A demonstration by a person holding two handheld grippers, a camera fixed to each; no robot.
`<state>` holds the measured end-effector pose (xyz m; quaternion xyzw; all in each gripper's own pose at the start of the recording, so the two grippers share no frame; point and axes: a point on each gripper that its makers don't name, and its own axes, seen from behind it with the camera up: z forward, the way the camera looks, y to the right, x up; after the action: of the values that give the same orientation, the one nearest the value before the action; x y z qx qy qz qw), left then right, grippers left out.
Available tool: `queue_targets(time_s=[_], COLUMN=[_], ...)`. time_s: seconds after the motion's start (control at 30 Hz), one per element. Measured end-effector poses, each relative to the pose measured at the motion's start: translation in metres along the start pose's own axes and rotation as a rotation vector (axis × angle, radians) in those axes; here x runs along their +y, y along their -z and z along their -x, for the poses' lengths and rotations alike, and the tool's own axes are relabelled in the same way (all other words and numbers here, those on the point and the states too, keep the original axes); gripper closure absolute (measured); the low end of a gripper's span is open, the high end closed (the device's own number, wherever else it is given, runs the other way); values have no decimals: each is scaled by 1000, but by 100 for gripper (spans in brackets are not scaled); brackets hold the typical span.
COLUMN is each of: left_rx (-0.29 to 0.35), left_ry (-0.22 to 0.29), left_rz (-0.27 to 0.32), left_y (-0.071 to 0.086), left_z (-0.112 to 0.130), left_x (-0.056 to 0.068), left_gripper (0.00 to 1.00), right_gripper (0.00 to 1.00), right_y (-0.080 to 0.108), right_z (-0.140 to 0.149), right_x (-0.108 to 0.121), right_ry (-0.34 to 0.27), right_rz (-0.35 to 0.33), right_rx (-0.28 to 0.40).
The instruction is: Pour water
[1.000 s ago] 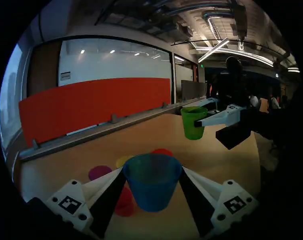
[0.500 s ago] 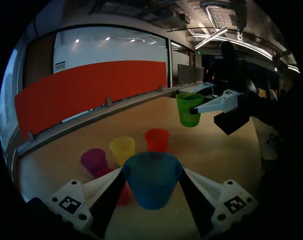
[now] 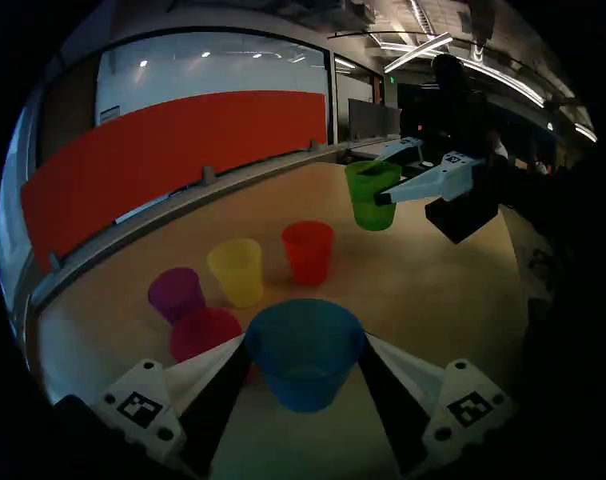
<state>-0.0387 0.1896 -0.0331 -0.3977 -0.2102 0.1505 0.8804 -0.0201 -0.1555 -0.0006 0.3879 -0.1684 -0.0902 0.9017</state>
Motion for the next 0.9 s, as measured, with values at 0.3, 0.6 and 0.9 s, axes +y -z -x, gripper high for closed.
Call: queue_targets(time_s=[0.3,0.6,0.9], left_rx=[-46,-79,-100], left_ry=[-10,-25,-31], left_rz=[19,41,57], left_y=[-5,-13,-21], left_z=[11,21,29], left_x=[1,3,5], left_gripper=[12,11,11], right_gripper=[11,11,11], right_y=[-5,-8,-11], right_z=[11,20,27], right_x=[0,2,1], right_ry=[6,11,11], right_rz=[-6,-7,-12], right_rx=[-30,-56,-73])
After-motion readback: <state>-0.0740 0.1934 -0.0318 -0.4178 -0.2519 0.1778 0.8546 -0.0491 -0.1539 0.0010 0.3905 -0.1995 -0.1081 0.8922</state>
